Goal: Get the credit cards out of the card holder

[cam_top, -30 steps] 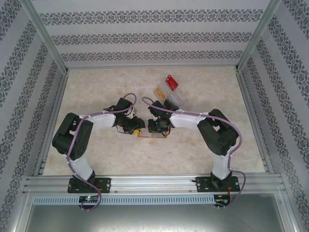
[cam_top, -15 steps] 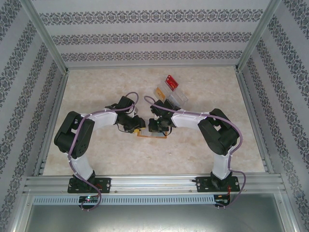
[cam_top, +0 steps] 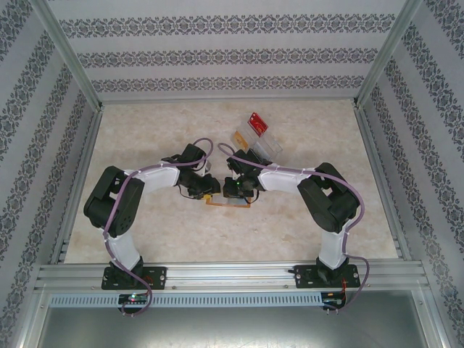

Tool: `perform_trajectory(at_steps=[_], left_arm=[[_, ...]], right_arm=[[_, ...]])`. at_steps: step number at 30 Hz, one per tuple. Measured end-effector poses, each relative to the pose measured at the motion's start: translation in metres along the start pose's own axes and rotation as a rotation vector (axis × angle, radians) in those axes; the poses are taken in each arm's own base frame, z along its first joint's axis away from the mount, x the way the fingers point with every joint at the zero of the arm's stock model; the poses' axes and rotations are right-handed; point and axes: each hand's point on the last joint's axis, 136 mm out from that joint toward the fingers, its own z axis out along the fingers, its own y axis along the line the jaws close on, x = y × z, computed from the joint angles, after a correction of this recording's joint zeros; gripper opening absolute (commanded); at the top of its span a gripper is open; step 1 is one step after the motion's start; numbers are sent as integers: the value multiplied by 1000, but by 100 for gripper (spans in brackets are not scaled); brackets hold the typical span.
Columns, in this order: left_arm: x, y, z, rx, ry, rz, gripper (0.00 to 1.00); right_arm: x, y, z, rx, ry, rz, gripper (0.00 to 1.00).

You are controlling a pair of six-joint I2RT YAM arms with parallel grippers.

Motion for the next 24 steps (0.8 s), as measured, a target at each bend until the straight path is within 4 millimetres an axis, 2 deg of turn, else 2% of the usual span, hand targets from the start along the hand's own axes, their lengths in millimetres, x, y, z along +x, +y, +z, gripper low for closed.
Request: perform_trajectory(at_steps=[5, 11, 13, 15, 19, 24], left_arm=[[0, 0, 0, 0, 1, 8, 26], [-1, 4, 1, -24, -5, 11, 12], [-2, 6, 0, -35, -9, 13, 8], [-3, 5, -2, -48, -18, 24, 7], [-4, 6, -13, -97, -48, 57, 6], [-3, 16, -33, -183, -89, 86, 6]], right_arm=[[0, 0, 0, -4, -1, 0, 15], [0, 0, -1, -21, -2, 6, 18], [0, 1, -3, -28, -8, 7, 23], [-1, 1, -8, -35, -16, 12, 33], [0, 5, -26, -66, -52, 21, 47], [-6, 10, -51, -133, -120, 40, 53]])
